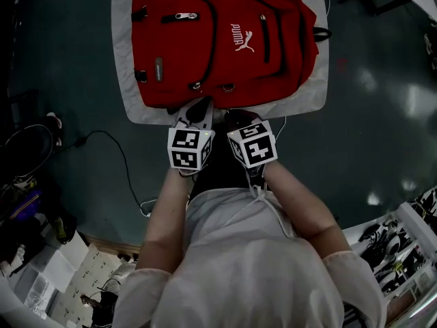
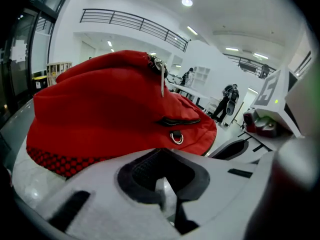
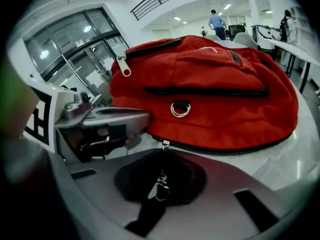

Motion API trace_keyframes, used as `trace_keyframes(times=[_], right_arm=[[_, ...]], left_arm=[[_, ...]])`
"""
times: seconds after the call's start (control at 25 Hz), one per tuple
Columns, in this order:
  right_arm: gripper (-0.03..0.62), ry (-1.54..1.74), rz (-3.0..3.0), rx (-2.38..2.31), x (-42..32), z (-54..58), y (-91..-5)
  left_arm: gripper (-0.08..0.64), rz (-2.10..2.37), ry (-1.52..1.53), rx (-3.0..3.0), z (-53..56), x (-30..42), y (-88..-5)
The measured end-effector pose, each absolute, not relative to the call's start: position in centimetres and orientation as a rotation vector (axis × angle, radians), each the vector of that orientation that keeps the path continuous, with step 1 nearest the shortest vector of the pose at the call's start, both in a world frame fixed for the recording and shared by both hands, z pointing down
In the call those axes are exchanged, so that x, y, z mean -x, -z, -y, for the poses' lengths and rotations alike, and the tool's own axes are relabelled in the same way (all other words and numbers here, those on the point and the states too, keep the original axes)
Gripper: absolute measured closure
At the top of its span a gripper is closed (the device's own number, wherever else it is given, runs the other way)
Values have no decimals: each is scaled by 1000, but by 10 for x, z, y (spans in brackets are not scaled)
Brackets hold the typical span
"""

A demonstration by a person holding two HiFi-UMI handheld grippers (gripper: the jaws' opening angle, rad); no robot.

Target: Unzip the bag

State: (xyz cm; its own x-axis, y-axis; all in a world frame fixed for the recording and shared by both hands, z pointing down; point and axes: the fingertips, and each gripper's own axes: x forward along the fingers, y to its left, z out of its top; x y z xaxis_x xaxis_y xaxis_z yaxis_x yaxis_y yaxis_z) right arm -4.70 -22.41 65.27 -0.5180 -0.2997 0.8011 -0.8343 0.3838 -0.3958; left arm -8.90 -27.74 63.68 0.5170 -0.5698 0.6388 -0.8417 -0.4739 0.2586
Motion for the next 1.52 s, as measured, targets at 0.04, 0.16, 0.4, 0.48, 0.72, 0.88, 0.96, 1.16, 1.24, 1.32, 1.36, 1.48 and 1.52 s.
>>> trace_keyframes(times=[0.04,0.16,0.4,0.48,0.72,0.88,0.96,1.16,1.24,1.32,1.36,1.48,1.52], right_arm=[[565,-1075,2012,-959,46,224,-653],[566,-1022,2018,-932,39,225,-652],[566,-930,2017,-901,16,224,-651],[566,-911,2013,-901,6,225,-650],[566,-880,1984,-938,-29,229,-652],[566,-859,1957,-969,-50,233,-650],[566,-847,1947,-979,-60,234,-651],[566,-773,1917,-987,-81,239,-650],[566,-754,1903,-997,-90,240,-650],[566,-763,1893,-1016,-101,242,-651],[566,-775,1888,-1030,-106,243,-651],[565,-784,1863,-1071,-124,249,-652],[565,-772,1854,-1078,-130,251,-652]], left_arm=[[540,1135,-648,-2196,278,89,-638],[540,1111,-647,-2174,279,91,-639],[540,1114,-657,-2173,277,89,-639],[540,1116,-659,-2176,277,89,-639],[540,1136,-668,-2190,278,90,-639],[540,1150,-675,-2189,278,92,-640],[540,1150,-676,-2185,278,92,-640],[540,1168,-672,-2187,279,90,-639],[540,1173,-672,-2181,279,91,-640],[540,1175,-671,-2176,278,92,-640],[540,1177,-672,-2175,278,92,-640],[540,1186,-678,-2175,279,92,-641],[540,1190,-682,-2175,279,92,-641]])
